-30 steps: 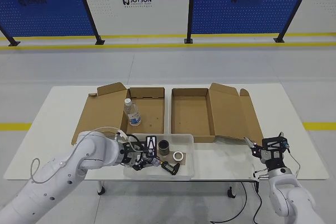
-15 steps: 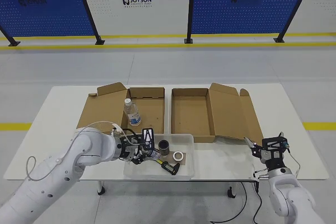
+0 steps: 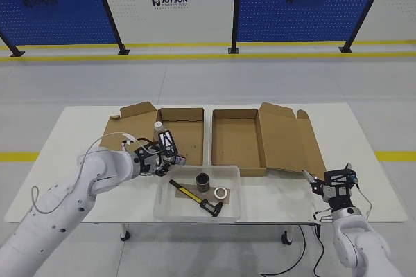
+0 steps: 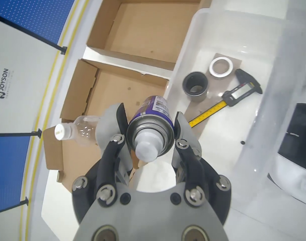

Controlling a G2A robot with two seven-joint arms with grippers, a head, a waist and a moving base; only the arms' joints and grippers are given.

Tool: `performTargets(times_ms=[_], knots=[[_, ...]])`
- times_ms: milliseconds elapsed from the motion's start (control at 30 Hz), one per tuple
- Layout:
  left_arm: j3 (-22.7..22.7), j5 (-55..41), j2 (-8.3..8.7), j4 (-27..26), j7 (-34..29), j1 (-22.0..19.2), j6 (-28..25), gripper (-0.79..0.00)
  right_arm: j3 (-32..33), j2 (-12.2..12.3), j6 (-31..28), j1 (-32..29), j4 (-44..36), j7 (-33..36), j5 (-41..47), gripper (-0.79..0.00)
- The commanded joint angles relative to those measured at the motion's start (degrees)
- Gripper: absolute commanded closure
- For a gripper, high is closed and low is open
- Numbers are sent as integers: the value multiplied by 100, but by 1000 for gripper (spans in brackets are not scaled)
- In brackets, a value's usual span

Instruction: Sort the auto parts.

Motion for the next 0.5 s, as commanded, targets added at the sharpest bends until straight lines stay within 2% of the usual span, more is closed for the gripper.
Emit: performTargets(times_ms=[0,300,467], knots=[[28,48,-35,192,51,-34,167,0,0,0,0,0,0,0,0,-785],[324,271,-259,962,30,-285,767,0,0,0,0,0,0,0,0,-785],[547,263,-417,1344,53,-454,936,0,0,0,0,0,0,0,0,-785]])
